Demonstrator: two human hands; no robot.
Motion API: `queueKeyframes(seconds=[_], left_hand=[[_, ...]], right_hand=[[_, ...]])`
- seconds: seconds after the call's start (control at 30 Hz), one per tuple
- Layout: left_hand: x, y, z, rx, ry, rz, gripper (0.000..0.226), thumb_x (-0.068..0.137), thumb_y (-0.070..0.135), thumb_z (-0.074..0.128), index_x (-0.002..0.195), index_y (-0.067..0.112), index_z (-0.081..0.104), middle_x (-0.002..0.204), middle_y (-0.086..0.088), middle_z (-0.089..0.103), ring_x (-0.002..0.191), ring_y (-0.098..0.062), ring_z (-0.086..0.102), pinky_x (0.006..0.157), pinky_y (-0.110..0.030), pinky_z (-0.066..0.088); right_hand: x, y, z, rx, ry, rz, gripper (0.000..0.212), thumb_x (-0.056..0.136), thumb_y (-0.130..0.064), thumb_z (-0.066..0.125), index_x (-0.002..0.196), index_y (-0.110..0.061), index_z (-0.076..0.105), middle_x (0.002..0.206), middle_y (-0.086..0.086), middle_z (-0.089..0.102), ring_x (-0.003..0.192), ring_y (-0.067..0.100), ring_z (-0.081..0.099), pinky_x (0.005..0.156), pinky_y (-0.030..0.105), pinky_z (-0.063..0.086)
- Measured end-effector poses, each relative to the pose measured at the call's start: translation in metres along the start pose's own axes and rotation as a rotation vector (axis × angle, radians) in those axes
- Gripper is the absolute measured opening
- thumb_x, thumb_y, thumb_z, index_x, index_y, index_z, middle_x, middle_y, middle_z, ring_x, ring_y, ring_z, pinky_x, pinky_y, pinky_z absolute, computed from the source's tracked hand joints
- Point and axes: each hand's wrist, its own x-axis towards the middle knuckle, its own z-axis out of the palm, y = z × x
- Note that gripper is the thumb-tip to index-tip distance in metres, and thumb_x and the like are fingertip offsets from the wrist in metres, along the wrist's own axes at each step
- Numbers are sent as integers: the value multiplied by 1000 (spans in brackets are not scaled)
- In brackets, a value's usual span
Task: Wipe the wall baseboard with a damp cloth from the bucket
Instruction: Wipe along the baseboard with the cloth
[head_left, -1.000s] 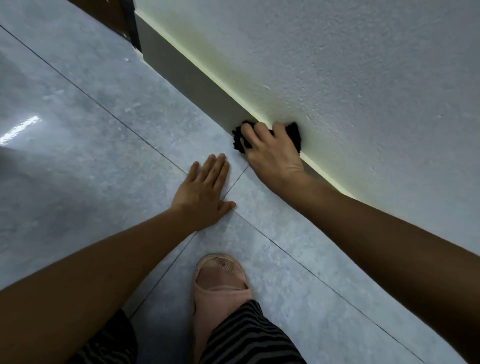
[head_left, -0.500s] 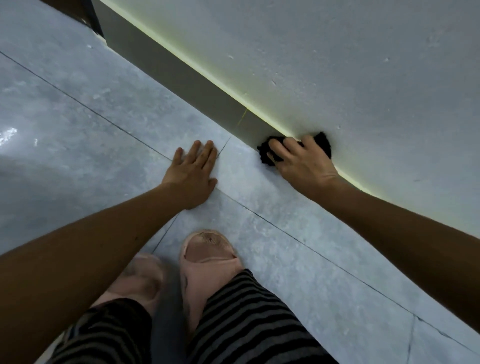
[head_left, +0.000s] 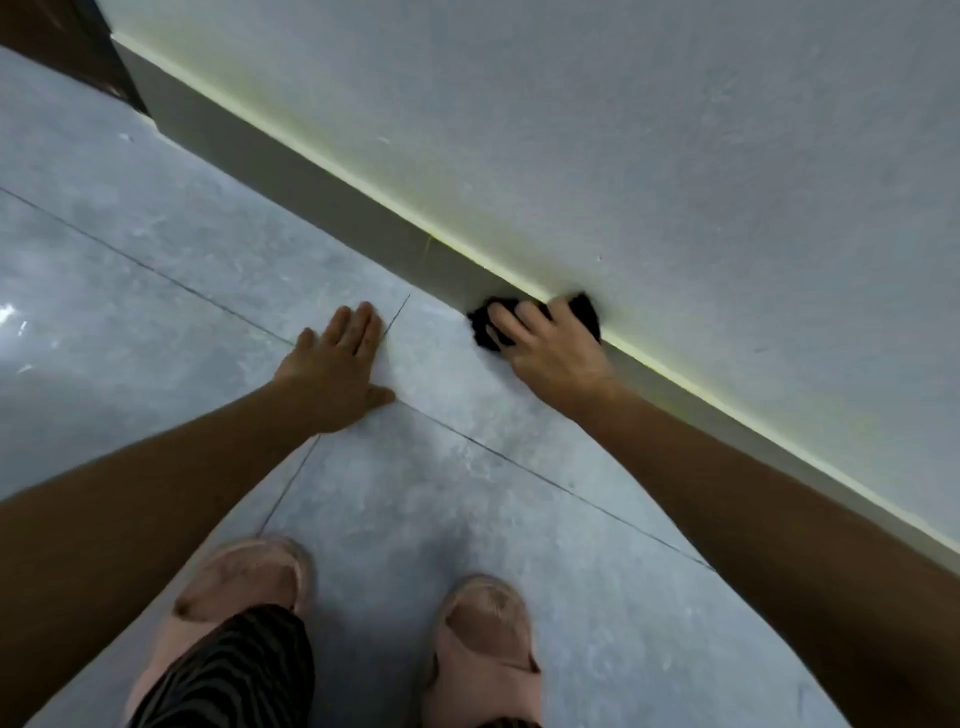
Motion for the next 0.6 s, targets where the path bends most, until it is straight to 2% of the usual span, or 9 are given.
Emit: queueKeyframes(seconds=[0.13,0.23,0.3,0.33,0.4,0.43,0.53,0.6], left_hand=[[-1,11,12,-78,84,-77,92,90,66,23,148,7,-19,157,-11,-24,146,-28,-18,117,-52,2],[0,42,31,-75,200,-29,84,92,61,18,148,9,-17,158,-9,-21,146,-27,-17,116,-55,0],[-2,63,38,-55,214,29,83,92,61,17,149,10,-17,159,-7,-20,146,-26,-16,116,-54,-2],[-2,69,39,-60,205,33,84,92,62,18,149,11,-16,158,-6,-21,146,-25,-18,115,-54,-4],[-1,74,40,-87,197,20,86,91,64,18,149,12,-16,158,-4,-22,145,-25,-20,115,-54,-6],[0,74,40,-88,196,18,86,90,65,18,149,12,-17,158,-4,-23,145,-25,-20,116,-53,-6],[0,71,41,-57,191,32,87,90,66,18,148,13,-19,158,-3,-24,145,-24,-22,117,-52,-6],[-1,71,39,-59,184,34,87,90,67,18,148,13,-19,158,-3,-25,145,-24,-22,117,-52,-6]], right_hand=[[-27,10,18,-81,21,36,37,73,-35,66,110,-37,71,133,-8,54,96,23,33,75,39,26],[-24,4,14,-61,91,153,39,71,-36,68,110,-37,69,132,-10,53,97,20,36,73,36,27],[2,-1,3,-28,169,198,37,76,-33,59,112,-35,69,131,-10,54,100,19,38,75,36,29],[16,-3,-2,11,197,213,37,79,-29,49,110,-33,70,128,-10,56,100,20,38,75,36,28],[39,-7,-9,42,241,226,52,78,-19,30,103,-30,73,122,-9,60,97,20,42,73,36,25],[46,-8,-13,33,233,228,52,78,-19,29,102,-30,74,122,-9,61,97,19,47,73,36,24],[49,-11,-8,58,194,152,30,79,-33,55,103,-31,74,126,-10,60,100,21,44,75,37,25],[34,-12,0,38,150,122,34,79,-32,53,108,-31,72,129,-9,58,101,19,47,75,37,26]])
